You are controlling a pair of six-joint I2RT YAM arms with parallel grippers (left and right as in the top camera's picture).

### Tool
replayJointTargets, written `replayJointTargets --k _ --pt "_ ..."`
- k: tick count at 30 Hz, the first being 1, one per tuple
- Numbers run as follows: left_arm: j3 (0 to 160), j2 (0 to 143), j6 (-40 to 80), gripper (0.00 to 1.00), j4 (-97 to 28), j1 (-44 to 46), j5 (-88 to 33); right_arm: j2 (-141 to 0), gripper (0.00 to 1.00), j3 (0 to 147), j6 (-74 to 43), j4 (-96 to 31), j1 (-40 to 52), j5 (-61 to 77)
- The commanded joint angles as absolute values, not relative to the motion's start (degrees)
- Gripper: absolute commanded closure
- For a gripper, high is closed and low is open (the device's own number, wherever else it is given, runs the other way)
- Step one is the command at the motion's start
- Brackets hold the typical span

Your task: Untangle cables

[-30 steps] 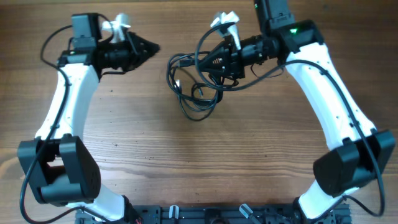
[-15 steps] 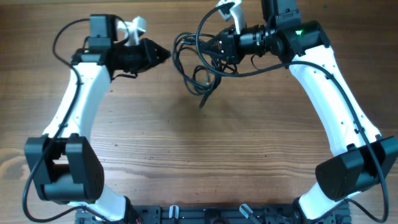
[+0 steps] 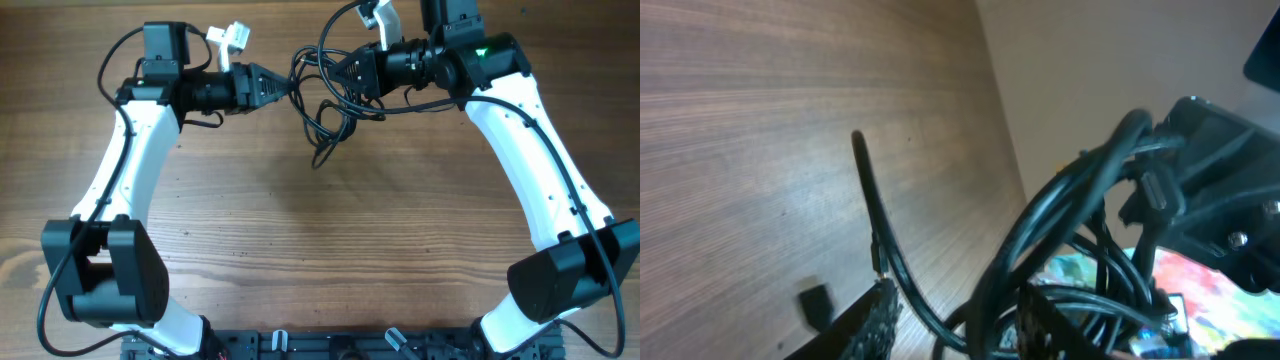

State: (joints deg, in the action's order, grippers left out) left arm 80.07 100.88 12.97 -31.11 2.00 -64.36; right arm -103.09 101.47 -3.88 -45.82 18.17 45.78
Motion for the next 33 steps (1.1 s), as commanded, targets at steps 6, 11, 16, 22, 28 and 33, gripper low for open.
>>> replayJointTargets --k 6,11,16,22,28,33 --pt "79.8 101.3 28.5 0.63 -25.1 9.0 -39.8 -101.8 0.96 102.0 1.7 -46.2 18.2 58.3" --pt "79.8 101.3 35.4 0.96 -27.8 10.3 -24.4 -101.8 0.96 102.0 6.9 -41.5 17.2 82.3" --pt "79.8 101.3 34.7 0.96 -28.5 10.3 -24.4 -101.8 0.96 102.0 1.1 -34.1 14.5 90.3" --pt "79.8 101.3 33.2 0.96 -30.1 8.6 -24.5 -101.8 0.96 102.0 -21.4 -45.3 13.5 24.7" --pt "79.8 101.3 32.3 0.96 -32.2 5.1 -24.6 -101.2 0.96 102.0 -26.1 -47.8 9.9 2.3" --pt "79.8 101.3 25.6 0.96 -32.8 3.4 -25.4 -100.9 0.96 102.0 -23.2 -51.1 3.2 2.3"
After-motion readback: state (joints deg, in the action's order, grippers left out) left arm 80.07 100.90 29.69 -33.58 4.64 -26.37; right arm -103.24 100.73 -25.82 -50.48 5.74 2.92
